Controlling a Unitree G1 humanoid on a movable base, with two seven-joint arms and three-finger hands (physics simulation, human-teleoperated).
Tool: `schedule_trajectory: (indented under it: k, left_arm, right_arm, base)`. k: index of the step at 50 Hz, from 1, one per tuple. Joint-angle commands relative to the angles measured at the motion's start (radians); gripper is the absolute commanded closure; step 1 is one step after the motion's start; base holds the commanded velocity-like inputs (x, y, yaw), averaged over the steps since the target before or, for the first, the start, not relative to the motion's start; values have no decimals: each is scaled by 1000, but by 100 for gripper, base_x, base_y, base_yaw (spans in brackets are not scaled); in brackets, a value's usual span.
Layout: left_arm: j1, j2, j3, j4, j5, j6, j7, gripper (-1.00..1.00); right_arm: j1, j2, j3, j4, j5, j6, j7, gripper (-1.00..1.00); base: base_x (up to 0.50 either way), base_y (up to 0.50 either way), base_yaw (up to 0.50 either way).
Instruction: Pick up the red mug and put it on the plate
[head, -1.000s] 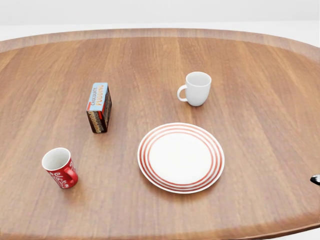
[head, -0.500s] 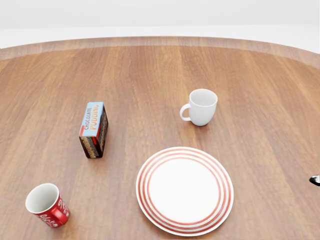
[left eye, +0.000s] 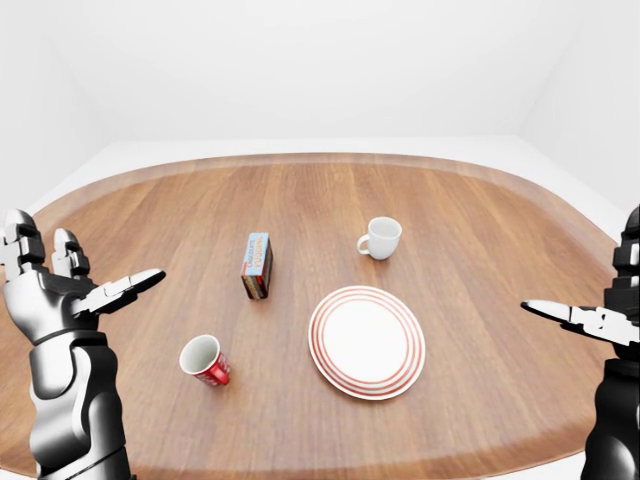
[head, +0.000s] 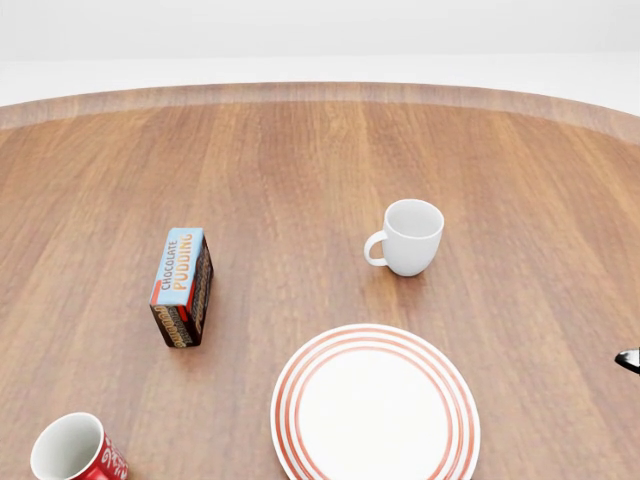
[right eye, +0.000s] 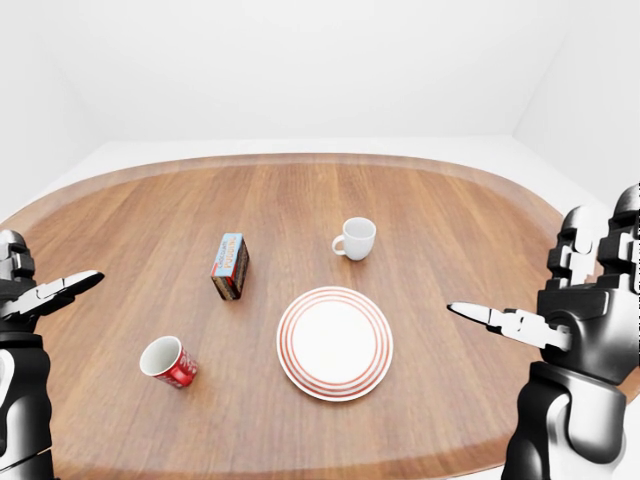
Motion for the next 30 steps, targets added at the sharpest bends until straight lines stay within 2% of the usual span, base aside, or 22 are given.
schedule_trajectory:
  k: [1,4,26,30]
  left_arm:
    - [1,0,-3,4,2,0,-1,-100]
    - [0,0,-2,4,1,0,0,-100]
    - [6,-4,0,-10,1,0,-1,-100]
    - [6,-4,1,-14,0,0,0,-100]
  right_arm:
    - [2,0,5,16,-16,0,-2,-100]
    - [3,0,9,9,-24,0,-2,-100]
    - [5,7,8,0,-24,0,6,-100]
    - [6,8,5,0,-15,0,6,-100]
  base:
    - [0,0,0]
    - [0,13,0]
    - [5,45,0]
    - [3,3,0]
